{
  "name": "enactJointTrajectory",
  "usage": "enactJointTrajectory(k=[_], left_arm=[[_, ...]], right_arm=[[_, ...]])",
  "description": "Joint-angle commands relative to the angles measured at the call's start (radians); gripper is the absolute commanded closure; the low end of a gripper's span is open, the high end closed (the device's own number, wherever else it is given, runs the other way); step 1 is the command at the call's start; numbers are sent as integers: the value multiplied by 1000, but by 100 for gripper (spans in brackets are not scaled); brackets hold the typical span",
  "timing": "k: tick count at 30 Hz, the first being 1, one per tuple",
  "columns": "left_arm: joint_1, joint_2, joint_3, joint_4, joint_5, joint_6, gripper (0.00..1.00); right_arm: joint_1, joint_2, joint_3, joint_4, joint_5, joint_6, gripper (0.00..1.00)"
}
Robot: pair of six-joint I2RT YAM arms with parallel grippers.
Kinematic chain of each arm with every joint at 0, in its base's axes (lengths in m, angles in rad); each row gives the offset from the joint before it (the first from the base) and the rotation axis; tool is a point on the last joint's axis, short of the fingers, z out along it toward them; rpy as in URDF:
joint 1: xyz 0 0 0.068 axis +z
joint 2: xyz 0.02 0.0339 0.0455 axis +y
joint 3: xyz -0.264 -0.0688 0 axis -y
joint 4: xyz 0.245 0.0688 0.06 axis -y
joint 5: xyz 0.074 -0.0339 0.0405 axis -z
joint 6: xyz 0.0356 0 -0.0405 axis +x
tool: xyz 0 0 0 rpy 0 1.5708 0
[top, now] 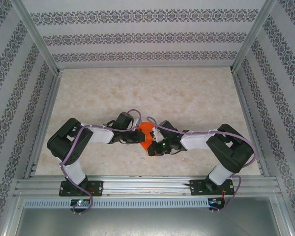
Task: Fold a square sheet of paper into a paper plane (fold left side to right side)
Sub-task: Third fold the triangle at the center of the table.
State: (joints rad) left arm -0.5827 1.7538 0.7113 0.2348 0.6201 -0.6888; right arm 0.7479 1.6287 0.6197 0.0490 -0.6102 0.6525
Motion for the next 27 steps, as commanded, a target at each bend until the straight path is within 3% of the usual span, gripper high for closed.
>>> enactJointTrajectory(k=[1,14,27], left_arm=[[-11,29,5,-68,-34,26,98],[-11,-2,9,-69,-34,31,96],[2,-197,29,-130,-99,52,76]], right_arm=[[-13,19,5,-20,18,5,94],[-38,53,-32,-18,4,10,99],[-45,94,-35,-29,11,-7,100]])
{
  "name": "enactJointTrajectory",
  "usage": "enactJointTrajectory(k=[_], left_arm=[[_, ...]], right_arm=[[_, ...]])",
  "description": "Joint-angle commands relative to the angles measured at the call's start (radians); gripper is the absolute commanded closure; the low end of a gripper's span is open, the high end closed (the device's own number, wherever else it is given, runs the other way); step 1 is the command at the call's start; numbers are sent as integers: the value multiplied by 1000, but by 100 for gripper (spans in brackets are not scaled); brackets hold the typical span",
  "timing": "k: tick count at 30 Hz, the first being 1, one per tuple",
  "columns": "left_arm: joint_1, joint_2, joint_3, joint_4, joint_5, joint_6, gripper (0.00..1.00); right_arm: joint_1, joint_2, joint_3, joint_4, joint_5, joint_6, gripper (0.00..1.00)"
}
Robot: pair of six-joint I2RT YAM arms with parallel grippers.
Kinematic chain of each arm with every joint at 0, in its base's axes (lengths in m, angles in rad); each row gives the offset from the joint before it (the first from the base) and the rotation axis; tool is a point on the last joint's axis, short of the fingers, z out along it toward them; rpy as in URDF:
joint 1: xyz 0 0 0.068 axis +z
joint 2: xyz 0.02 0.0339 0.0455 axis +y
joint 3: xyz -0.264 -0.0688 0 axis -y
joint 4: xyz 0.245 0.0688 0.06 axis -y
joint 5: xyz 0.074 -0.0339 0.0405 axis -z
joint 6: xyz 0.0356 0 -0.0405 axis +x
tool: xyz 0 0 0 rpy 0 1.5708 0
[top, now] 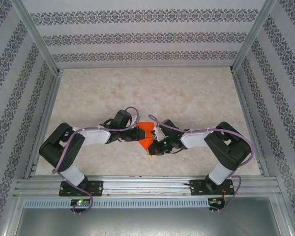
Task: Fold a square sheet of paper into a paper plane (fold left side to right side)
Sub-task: Third fold the triangle at the center of the table.
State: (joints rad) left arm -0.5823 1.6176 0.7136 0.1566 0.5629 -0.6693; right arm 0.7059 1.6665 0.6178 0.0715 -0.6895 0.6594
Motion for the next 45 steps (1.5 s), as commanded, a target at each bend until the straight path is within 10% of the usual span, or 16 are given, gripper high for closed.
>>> enactJointTrajectory(k=[1,16,45], left_arm=[[6,-86,23,-57,-53,33,75],[30,-286,-208,214,-15,-47,82],[-77,112,-221,605,-7,-233,92]], right_arm=[[-6,56,-33,-52,93,-14,100],[-8,47,-23,-52,110,-9,100],[-15,47,-9,-96,125,-14,100]])
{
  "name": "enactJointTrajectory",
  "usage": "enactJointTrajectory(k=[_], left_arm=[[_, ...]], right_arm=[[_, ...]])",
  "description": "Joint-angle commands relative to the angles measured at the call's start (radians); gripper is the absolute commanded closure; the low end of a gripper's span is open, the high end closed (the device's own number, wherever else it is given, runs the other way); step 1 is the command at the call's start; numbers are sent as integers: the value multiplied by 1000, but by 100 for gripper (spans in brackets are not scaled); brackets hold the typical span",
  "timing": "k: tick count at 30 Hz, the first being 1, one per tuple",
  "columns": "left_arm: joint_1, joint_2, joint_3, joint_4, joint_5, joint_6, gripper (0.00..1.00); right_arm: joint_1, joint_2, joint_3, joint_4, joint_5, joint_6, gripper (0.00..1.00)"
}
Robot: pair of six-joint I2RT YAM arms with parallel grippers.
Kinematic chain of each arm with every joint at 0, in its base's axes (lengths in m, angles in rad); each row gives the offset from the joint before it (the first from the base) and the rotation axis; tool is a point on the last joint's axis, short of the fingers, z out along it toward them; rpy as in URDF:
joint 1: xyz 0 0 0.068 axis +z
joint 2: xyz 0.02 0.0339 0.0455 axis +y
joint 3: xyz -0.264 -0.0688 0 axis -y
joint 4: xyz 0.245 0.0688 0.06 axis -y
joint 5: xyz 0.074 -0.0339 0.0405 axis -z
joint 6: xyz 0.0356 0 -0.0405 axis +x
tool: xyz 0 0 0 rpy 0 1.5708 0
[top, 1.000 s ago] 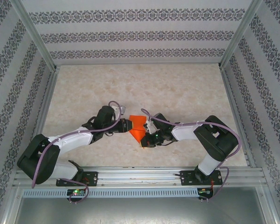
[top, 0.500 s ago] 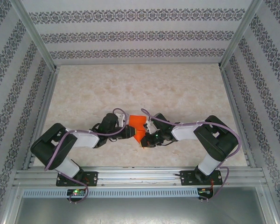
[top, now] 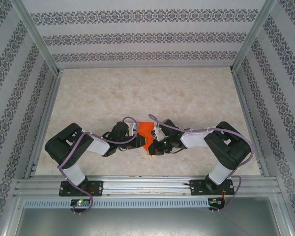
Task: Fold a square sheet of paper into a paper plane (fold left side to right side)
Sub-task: Third fold the triangle at the center of the table.
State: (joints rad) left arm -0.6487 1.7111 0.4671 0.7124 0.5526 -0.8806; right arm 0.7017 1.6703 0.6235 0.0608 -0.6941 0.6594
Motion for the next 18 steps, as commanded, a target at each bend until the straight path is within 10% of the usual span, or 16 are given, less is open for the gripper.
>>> enactJointTrajectory(k=[1,18], left_arm=[[-10,23,29,46,2,-24,92],[14,111,40,2,-32,-89,98]], right_arm=[[-10,43,-15,-89,129,-15,100],[-11,45,11,-180,146,-23,100]])
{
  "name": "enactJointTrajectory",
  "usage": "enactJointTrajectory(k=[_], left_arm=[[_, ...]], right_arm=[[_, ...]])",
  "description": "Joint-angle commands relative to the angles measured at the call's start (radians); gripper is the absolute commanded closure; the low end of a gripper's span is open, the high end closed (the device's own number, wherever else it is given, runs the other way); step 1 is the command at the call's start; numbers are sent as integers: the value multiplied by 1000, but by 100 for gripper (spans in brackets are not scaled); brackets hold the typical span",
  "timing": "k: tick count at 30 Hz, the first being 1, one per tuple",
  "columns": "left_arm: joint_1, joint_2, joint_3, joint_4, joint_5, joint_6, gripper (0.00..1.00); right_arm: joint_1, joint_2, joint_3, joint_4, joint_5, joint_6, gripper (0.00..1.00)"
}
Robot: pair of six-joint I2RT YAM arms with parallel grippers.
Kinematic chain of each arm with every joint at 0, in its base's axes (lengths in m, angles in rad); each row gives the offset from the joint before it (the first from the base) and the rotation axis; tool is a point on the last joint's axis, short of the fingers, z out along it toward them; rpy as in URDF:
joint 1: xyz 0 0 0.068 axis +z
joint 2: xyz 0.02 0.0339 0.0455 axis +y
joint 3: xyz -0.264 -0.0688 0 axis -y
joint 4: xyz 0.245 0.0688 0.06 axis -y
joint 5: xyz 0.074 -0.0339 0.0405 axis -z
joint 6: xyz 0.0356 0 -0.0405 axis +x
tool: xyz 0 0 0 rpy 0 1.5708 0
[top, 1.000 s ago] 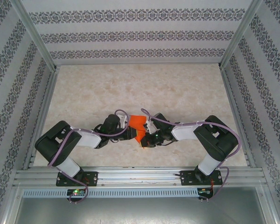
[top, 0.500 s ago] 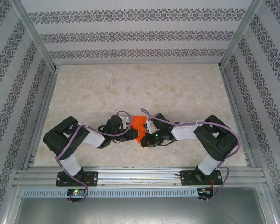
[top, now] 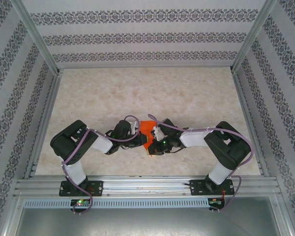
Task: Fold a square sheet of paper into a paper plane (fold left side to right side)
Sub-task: Third fold the triangle at the center of the table.
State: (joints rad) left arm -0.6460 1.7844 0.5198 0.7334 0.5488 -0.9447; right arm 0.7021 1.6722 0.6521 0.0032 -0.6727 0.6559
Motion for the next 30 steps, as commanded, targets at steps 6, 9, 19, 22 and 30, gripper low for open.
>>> enactJointTrajectory(k=[6,9,19,22,30], left_arm=[[32,22,-31,-29,-37,-33,98],[47,-2,-32,-70,-42,-17,98],[136,-48,-6,-208,-31,54,98],[160,-46,10,-237,-21,81,98],[205,-184,45,-392,-38,202,97]], right_arm=[[-12,42,-9,-150,134,-24,100],[-12,40,-6,-158,136,-25,100],[-13,40,-1,-166,132,-30,100],[-13,37,0,-166,131,-30,100],[-12,36,7,-165,127,-29,100]])
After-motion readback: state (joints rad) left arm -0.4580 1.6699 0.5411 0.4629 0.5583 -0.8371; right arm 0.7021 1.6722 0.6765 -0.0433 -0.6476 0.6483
